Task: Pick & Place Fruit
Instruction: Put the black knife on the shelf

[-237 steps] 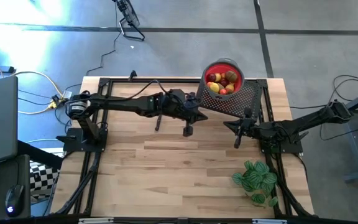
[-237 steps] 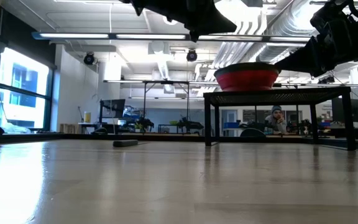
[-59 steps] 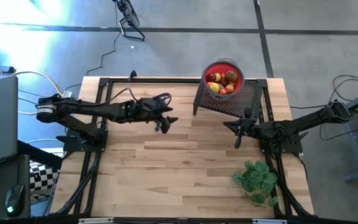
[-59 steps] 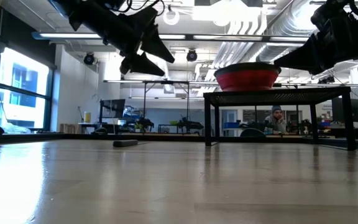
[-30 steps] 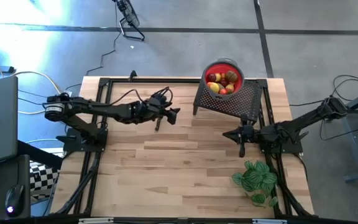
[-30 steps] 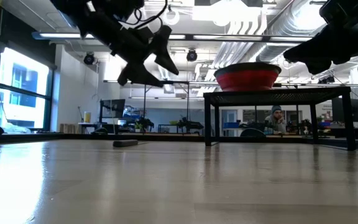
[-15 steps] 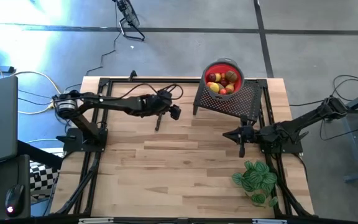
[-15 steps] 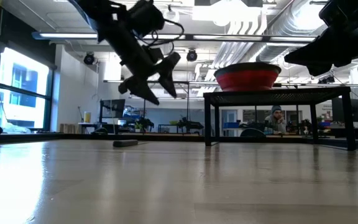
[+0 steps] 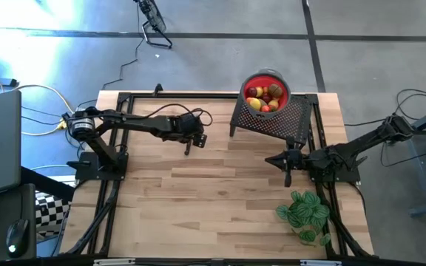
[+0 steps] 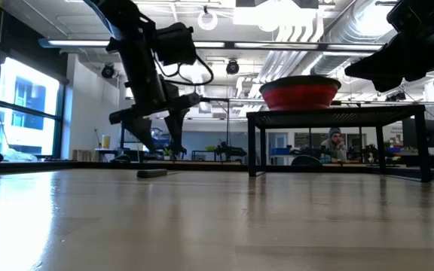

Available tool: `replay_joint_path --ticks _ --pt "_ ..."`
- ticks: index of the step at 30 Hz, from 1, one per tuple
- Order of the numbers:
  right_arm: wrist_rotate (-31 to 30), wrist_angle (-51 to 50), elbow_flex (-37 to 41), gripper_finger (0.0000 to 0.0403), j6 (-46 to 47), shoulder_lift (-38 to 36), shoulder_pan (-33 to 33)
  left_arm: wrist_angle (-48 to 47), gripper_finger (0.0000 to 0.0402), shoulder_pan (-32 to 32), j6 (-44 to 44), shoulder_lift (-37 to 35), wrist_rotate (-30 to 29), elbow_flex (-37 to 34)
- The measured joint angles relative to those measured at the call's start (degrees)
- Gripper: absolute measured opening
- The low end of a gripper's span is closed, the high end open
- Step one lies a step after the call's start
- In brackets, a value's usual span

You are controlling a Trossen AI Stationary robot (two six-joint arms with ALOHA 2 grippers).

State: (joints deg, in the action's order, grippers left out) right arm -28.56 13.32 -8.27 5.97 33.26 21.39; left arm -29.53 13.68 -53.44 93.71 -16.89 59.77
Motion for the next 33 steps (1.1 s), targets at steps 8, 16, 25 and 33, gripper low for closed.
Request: replay_joint_path --ticks 8,16,25,33 --pt "0.15 -0.01 0.00 0.0002 0.03 -0.30 0.00 -2.41 0.0287 0.34 -1.09 0.00 -0.43 0.00" --pt "0.20 0.00 0.00 0.0002 0.23 -0.31 0.00 -2.25 0.0287 0.58 -3.03 3.29 1.71 -0.02" --pt "0.20 -0.21 0.00 0.0002 0.25 -0.31 0.00 -2.57 0.0287 0.56 -5.49 6.86 8.60 -0.04" --pt "0.20 -0.28 0.00 0.0002 0.25 -0.31 0.00 -4.07 0.0287 0.67 -6.29 6.86 13.28 0.04"
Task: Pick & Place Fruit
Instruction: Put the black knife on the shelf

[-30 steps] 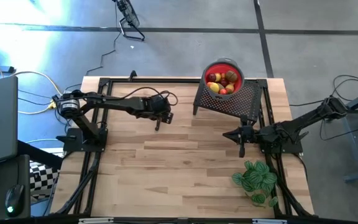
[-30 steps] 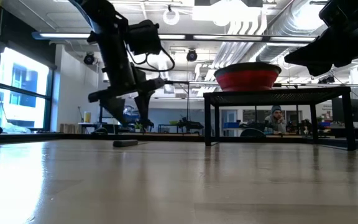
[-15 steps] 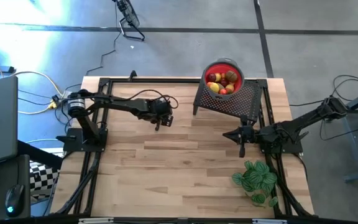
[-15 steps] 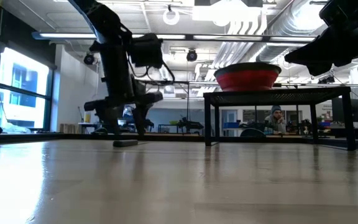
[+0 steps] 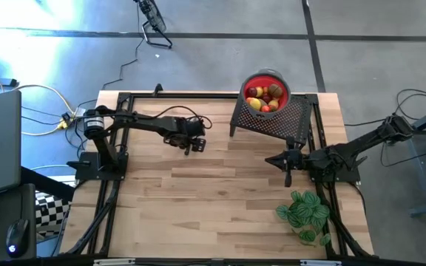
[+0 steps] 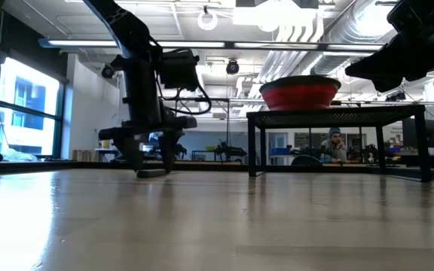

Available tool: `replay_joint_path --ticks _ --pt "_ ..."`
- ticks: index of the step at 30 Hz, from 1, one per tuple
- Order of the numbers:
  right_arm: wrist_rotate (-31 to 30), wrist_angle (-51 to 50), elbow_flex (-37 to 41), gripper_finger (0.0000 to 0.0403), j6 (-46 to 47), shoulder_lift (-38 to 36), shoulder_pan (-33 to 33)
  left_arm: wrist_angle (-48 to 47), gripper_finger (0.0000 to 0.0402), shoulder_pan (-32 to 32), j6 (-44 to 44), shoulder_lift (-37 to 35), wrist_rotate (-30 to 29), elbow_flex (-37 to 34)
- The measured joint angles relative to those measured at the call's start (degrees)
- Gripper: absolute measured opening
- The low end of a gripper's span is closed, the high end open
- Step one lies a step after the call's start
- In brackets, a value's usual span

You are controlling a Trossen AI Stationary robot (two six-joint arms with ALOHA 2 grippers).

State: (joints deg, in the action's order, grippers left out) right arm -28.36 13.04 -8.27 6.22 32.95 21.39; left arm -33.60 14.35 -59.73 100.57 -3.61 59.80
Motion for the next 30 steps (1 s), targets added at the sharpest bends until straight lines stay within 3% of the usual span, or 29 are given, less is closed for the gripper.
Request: replay_joint_path --ticks 30 --pt "0.01 -0.86 0.00 0.0002 0.02 0.22 0.00 -0.86 0.0287 -0.09 -0.73 -0.02 1.54 -0.04"
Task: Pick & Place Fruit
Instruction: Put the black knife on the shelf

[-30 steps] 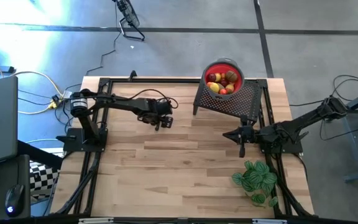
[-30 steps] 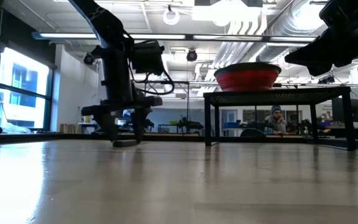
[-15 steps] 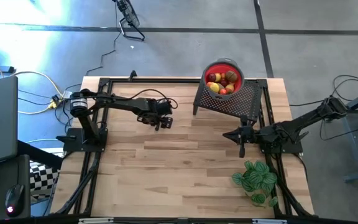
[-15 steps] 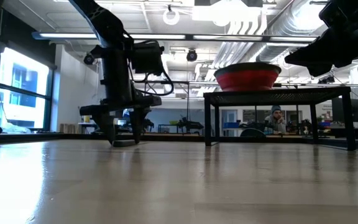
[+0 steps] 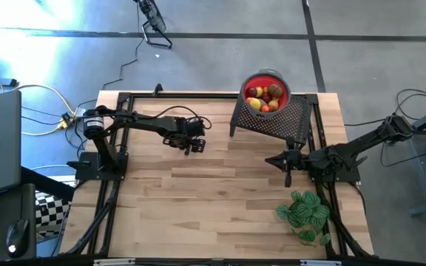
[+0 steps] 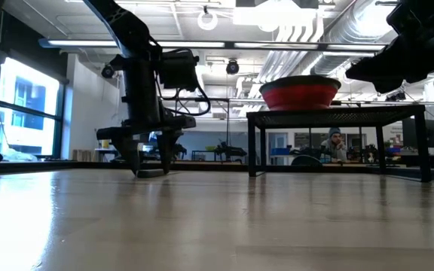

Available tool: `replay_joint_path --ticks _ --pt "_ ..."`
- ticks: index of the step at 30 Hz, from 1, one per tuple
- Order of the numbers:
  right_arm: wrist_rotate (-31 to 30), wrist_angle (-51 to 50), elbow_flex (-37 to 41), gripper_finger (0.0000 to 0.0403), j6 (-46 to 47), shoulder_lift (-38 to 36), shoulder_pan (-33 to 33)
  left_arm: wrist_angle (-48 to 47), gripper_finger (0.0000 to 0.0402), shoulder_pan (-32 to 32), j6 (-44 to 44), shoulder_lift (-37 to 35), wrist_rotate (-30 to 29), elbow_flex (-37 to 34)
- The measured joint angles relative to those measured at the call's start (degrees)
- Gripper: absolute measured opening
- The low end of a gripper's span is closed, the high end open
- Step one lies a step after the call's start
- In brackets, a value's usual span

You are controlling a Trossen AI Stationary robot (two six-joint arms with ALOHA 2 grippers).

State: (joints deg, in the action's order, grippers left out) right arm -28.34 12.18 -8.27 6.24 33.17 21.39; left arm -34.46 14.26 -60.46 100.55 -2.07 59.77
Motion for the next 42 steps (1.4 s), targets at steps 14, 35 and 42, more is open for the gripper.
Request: replay_joint_path --ticks 14,35,42 --pt "0.01 -0.01 0.00 0.0002 0.01 0.00 0.00 0.15 0.0287 -0.07 0.13 0.04 -1.25 -0.04" --pt "0.00 -0.04 0.00 0.0003 0.02 0.00 0.00 0.11 0.0285 -0.04 0.13 0.07 -1.29 -0.04" --pt "-0.01 -0.06 0.00 0.0003 0.02 0.00 0.00 -0.26 0.0245 0.00 0.13 0.09 -1.51 -0.09"
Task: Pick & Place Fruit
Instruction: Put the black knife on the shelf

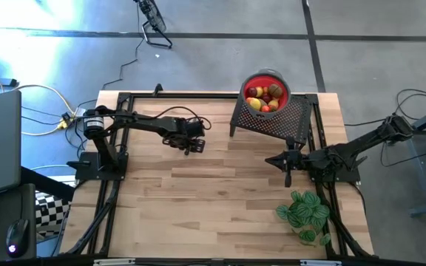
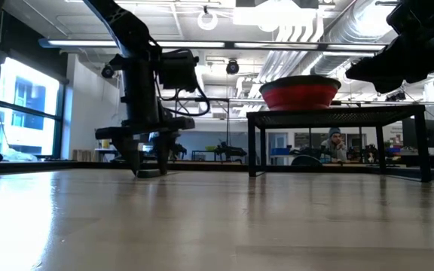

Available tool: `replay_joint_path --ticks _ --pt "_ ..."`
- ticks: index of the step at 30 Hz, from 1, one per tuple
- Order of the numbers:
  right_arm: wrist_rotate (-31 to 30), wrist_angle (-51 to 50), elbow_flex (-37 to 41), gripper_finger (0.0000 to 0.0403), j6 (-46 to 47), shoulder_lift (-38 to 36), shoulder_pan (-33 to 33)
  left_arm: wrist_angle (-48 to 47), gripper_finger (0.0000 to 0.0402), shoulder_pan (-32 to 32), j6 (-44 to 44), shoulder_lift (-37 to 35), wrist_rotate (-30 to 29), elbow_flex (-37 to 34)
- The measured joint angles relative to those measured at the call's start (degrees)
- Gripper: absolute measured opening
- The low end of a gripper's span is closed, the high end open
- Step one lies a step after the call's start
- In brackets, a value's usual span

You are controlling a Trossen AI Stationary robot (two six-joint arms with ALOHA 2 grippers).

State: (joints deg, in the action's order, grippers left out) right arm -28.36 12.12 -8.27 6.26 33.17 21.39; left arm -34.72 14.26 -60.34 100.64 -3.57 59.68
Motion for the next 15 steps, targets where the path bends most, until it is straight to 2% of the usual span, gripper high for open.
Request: replay_joint_path --ticks 15 --pt "0.00 0.00 0.00 0.0002 -0.02 0.00 0.00 -0.38 0.0185 0.02 -0.01 0.02 -0.20 -0.04"
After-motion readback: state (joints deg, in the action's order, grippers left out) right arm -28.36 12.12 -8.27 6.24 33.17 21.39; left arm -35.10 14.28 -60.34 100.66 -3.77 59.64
